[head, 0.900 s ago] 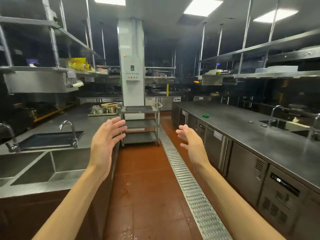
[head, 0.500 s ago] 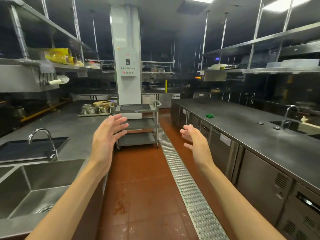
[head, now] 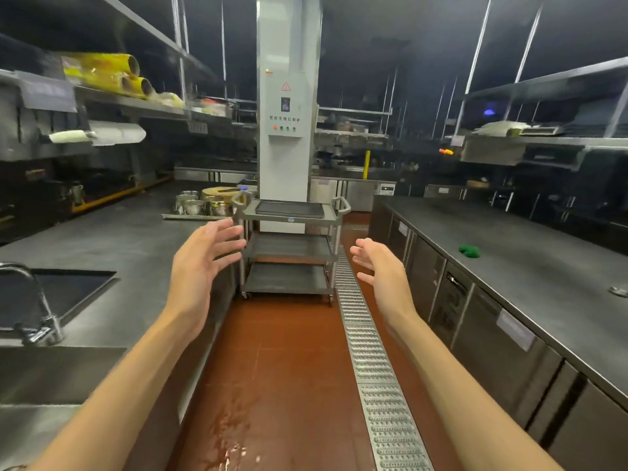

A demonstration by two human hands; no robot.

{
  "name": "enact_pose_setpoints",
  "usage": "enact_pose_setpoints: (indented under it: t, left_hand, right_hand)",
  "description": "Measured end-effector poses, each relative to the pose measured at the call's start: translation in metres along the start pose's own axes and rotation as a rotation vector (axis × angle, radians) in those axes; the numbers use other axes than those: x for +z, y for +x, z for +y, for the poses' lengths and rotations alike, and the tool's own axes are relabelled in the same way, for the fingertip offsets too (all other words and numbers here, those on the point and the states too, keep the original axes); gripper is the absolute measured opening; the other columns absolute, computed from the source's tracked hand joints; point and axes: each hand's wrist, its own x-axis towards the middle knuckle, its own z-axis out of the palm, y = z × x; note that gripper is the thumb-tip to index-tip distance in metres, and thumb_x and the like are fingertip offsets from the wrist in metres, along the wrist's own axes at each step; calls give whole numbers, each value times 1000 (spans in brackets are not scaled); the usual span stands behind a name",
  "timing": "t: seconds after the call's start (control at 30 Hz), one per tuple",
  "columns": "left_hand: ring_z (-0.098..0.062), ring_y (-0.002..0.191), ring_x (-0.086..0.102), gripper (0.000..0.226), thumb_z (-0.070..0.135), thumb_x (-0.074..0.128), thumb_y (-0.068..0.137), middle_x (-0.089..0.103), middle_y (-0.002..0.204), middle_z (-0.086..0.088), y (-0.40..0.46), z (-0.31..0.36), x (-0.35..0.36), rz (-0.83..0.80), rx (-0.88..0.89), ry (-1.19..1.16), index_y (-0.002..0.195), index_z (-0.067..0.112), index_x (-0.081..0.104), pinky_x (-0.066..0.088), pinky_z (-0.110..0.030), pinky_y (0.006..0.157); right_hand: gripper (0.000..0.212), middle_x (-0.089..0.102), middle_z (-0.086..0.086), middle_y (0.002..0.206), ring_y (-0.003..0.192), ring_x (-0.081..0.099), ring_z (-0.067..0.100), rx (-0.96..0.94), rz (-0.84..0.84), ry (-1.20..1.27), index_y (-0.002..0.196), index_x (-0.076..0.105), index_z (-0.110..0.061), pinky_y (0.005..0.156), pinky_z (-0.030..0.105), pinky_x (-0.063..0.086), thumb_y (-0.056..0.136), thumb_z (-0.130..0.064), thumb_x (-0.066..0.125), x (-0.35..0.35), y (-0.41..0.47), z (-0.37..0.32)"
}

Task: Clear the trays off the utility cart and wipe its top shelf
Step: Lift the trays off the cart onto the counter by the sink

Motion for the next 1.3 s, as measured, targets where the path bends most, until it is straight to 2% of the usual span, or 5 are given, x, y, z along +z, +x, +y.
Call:
enact_pose_setpoints:
  t: [0.17,0.37,0.77,1.1,1.3]
  left_hand:
    - [-27,108,66,40,30,39,101,67,120,-12,123,-117,7,64,-36,16,125,6,59,49,-48,98]
    - [-24,106,67,39,30,40,101,68,119,-11,303,-218,39,72,-91,10,126,6,58,51,-47,96]
    - [-24,105,67,37,30,40,101,69,118,-10,592,-452,91,83,-147,88,124,9,59,51,-47,96]
    - [-27,106,67,36,28,41,101,68,118,-13,827,-582,106,165,-159,121,124,6,58,51,-46,96]
    - [-26,105,67,35,27,43,100,69,117,-11,963,-686,98,150,-178,138,125,8,58,51,-46,96]
  right_hand:
    - [29,65,-12,116,112,58,6,3,-20,-24,117,58,-30,103,38,46,102,-43,38,34,144,84]
    - [39,65,-4,119,111,60,8,51,-10,-27,128,57,-17,104,40,47,103,-39,38,66,327,146]
    - [37,69,-4,116,109,63,10,99,-13,9,124,61,-19,102,40,48,102,-40,40,117,665,323]
    - [30,70,0,114,109,64,13,178,-111,61,117,63,-20,103,43,48,101,-36,43,195,941,417]
    - [32,70,1,113,108,63,14,208,-91,31,117,64,-15,104,44,47,102,-35,44,248,1078,491]
